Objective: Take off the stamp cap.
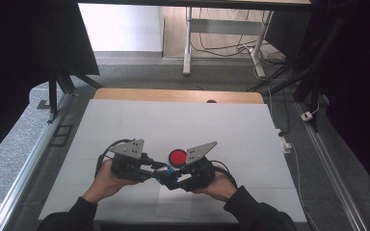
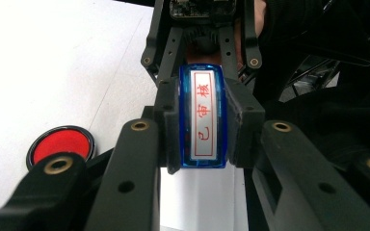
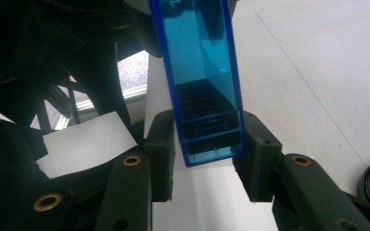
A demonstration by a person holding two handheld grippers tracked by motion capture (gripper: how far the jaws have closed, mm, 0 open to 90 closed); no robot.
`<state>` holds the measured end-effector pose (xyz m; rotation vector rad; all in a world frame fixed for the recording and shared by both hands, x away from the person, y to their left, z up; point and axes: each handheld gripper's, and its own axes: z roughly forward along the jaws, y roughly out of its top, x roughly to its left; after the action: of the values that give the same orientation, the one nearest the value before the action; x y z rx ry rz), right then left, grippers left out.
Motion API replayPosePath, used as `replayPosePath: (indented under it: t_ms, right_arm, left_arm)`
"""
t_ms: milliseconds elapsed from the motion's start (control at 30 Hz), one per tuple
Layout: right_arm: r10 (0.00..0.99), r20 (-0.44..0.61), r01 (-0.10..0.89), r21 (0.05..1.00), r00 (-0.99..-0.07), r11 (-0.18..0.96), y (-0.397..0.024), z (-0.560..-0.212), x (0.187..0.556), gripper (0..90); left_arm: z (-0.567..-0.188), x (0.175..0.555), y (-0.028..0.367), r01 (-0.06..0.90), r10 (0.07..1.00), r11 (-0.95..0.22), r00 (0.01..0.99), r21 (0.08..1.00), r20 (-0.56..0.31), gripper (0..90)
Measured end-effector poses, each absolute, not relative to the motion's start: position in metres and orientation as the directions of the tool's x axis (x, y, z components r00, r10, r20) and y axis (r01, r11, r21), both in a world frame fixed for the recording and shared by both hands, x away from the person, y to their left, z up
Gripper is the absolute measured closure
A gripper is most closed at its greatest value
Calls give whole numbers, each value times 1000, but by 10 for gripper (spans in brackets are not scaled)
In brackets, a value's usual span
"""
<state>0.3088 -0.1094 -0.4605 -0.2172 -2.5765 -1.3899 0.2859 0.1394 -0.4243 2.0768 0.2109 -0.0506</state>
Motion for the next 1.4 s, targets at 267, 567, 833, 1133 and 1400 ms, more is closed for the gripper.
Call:
replayPosePath:
  t_ms: [267, 567, 833, 1133, 1400]
  right_arm:
    - [6, 247, 211, 816, -969, 538, -109, -460, 308, 666]
    - [-10, 247, 203, 821, -969, 533, -110, -459, 308, 691]
    - [-19, 229, 183, 824, -973, 536, -110, -456, 306, 697]
    - [-27, 216, 166, 820, -976, 547, -111, -454, 304, 701]
    - [-6, 219, 173, 786, -976, 593, -110, -462, 306, 701]
  left_arm:
    - [-425, 286, 140, 156, 110, -474, 987, 866, -117, 704]
    - [-425, 286, 142, 141, 87, -459, 990, 877, -113, 704]
    - [-425, 286, 143, 134, 75, -446, 991, 885, -112, 705]
    - [-425, 285, 142, 128, 67, -448, 992, 885, -110, 707]
    - [-417, 287, 157, 143, 84, -359, 989, 922, -121, 707]
